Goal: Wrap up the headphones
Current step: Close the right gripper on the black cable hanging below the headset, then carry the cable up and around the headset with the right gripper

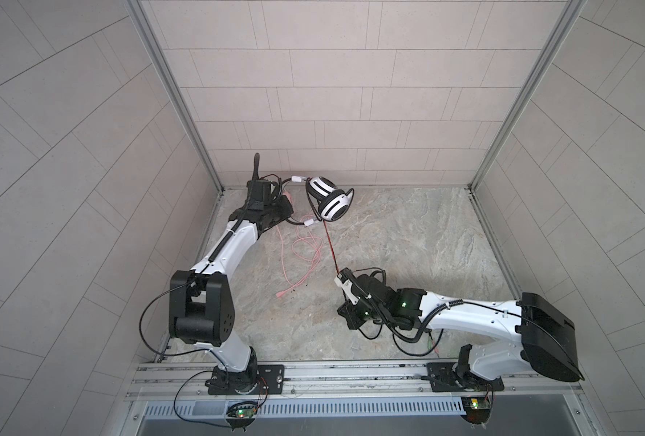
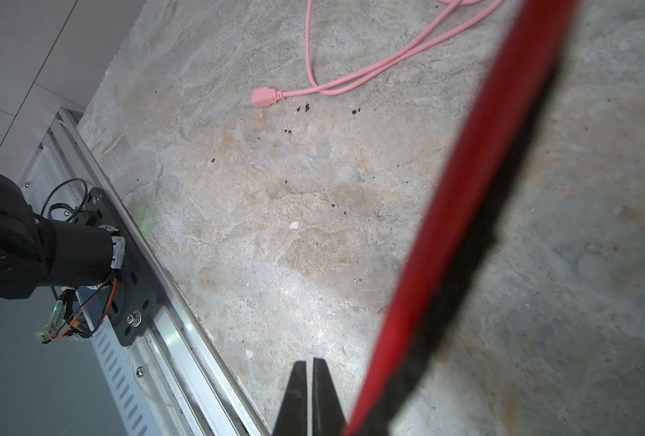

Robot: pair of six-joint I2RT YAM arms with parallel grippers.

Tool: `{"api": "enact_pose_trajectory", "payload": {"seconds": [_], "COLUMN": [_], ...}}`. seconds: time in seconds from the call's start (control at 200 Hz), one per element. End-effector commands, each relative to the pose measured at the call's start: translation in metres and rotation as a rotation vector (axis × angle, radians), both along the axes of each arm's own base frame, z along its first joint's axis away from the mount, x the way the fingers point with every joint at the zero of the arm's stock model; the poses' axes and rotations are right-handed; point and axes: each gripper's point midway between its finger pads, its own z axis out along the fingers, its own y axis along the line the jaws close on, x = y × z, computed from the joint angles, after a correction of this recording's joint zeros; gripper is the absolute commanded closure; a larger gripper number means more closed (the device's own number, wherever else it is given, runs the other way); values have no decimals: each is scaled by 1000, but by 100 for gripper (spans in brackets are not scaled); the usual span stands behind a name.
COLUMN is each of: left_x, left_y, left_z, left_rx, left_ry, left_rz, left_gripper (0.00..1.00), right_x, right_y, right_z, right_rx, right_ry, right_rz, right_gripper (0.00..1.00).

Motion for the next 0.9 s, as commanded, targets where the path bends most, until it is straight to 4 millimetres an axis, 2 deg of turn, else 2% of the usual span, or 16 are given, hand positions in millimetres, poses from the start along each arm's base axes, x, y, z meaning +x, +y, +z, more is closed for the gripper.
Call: {"api": "enact_pose_trajectory", "payload": {"seconds": [0.0,0.2,0.41,0.495,0.686,0.891], "left_x": [12,13,10,10,6,2], "left_y": [6,10,17,21,30,22], "left_z": [22,20,17,18,17,20], "left_rx": [-37,-19,34,62,140,233], "left_ry": [-63,-59,-48,-44,-15,-12], "left_rz": [37,45,65,71,80,46], "left_gripper": [100,100,100,100,100,100], "right_x": [-8,-9,-9,-8,1,20], "right_y": [-3,-4,-7,-10,-14,-31], "right_z": [8,20,48,66,125,180], "right_rx": [-7,-3,2,11,52,28], "right_ry": [4,-7,-51,-78,-207,-388], "right_rz": [2,8,13,13,13,-35], "right_gripper": [100,100,100,100,100,100]}}
